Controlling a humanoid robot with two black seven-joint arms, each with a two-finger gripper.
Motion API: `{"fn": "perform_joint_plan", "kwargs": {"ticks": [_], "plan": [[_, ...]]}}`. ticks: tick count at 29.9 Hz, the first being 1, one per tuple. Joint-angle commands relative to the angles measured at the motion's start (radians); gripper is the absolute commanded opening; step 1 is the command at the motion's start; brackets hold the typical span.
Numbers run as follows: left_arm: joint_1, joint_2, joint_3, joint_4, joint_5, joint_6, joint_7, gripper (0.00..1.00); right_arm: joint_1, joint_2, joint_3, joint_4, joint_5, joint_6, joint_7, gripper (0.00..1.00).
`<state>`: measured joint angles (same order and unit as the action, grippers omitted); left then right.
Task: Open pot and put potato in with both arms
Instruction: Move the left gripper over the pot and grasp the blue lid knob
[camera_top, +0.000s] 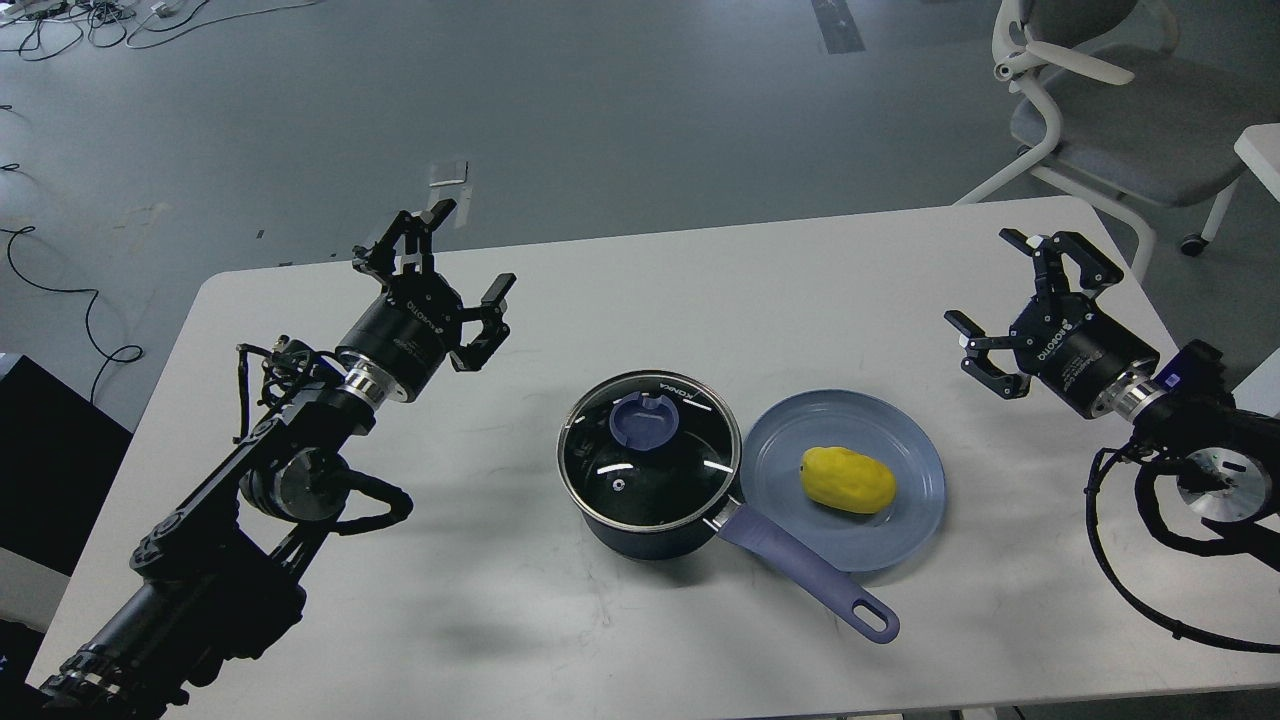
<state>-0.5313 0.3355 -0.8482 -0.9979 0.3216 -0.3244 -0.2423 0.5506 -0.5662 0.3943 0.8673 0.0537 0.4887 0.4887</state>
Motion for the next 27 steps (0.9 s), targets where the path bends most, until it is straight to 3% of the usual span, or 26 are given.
{"fn": "perform_joint_plan", "kwargs": {"ticks": [1,14,18,20,23,27], "plan": [[0.001,0.002,0.000,-0.004,-0.001,-0.002,-0.005,0.98,0.005,0.000,0.000,-0.001,0.000,0.000,0.000,1.00],[-0.016,0.053,0.003,0.005,-0.001,-0.027,0.011,0.98,0.005,-0.003,-0.005,0.001,-0.006,0.000,0.000,1.00],[-0.081,0.135,0.012,-0.008,0.019,-0.161,0.005,0.98,0.006,-0.009,-0.005,0.001,-0.011,0.000,0.000,1.00],[-0.088,0.157,0.015,-0.022,0.033,-0.164,0.002,0.98,0.008,-0.009,-0.005,0.001,-0.012,0.000,0.000,1.00],[-0.119,0.226,0.014,-0.135,0.176,-0.164,-0.005,0.98,0.008,-0.011,-0.005,0.001,-0.015,0.000,0.000,1.00],[-0.130,0.298,0.012,-0.306,0.431,-0.164,-0.051,0.98,0.008,-0.012,-0.005,0.001,-0.020,0.000,0.000,1.00]]}}
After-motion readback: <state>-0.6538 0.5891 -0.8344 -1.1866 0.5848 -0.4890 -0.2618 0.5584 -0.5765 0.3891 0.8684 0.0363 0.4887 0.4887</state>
